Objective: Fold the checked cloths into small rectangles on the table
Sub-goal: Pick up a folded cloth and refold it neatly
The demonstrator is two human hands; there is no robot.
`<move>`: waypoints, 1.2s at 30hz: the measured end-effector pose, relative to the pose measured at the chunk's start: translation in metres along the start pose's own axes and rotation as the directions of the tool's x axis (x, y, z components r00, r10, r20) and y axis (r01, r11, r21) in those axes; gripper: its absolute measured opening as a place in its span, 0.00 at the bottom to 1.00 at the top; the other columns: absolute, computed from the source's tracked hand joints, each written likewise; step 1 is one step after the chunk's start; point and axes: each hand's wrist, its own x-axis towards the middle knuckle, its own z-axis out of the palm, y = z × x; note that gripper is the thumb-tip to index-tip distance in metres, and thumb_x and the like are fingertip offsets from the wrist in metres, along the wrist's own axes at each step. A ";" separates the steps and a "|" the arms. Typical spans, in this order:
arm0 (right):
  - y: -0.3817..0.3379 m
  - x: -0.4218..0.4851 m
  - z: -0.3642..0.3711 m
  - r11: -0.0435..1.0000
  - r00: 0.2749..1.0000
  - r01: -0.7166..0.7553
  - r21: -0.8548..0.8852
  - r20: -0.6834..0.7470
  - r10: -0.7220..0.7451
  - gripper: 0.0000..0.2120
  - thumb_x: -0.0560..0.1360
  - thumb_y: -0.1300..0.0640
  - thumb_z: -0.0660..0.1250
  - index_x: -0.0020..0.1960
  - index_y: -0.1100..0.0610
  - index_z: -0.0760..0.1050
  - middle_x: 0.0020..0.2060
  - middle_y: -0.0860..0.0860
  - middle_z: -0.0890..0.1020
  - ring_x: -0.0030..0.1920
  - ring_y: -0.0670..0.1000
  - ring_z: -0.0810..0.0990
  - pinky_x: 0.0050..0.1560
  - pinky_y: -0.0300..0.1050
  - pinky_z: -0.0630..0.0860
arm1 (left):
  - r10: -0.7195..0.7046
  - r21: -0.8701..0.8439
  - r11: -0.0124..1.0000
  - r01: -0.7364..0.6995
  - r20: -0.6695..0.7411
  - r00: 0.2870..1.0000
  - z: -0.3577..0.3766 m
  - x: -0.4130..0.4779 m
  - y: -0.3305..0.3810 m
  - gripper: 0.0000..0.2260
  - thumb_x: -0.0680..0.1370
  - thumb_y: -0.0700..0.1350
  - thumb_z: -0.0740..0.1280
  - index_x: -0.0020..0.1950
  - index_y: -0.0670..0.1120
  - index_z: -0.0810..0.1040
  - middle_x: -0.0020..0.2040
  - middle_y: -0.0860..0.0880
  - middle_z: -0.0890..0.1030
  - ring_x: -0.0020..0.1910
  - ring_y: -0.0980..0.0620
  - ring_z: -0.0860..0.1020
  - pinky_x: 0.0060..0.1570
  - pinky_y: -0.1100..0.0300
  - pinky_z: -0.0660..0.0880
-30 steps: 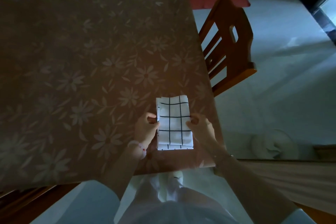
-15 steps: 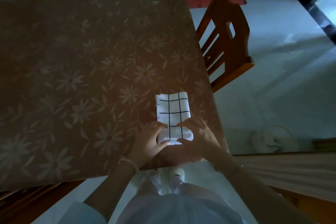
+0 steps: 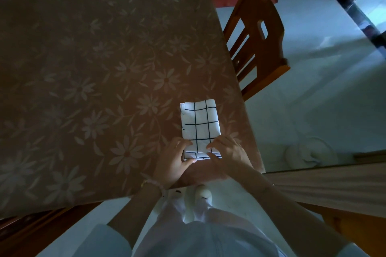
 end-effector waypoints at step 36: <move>0.002 -0.003 0.006 0.859 0.873 -0.487 0.158 0.044 0.486 0.16 0.71 0.54 0.72 0.57 0.51 0.74 0.50 0.48 0.75 0.46 0.52 0.77 0.43 0.46 0.75 | 0.162 0.241 0.955 -0.175 0.074 0.984 -0.001 -0.007 0.001 0.14 0.60 0.41 0.79 0.36 0.48 0.75 0.41 0.51 0.76 0.40 0.50 0.78 0.37 0.56 0.77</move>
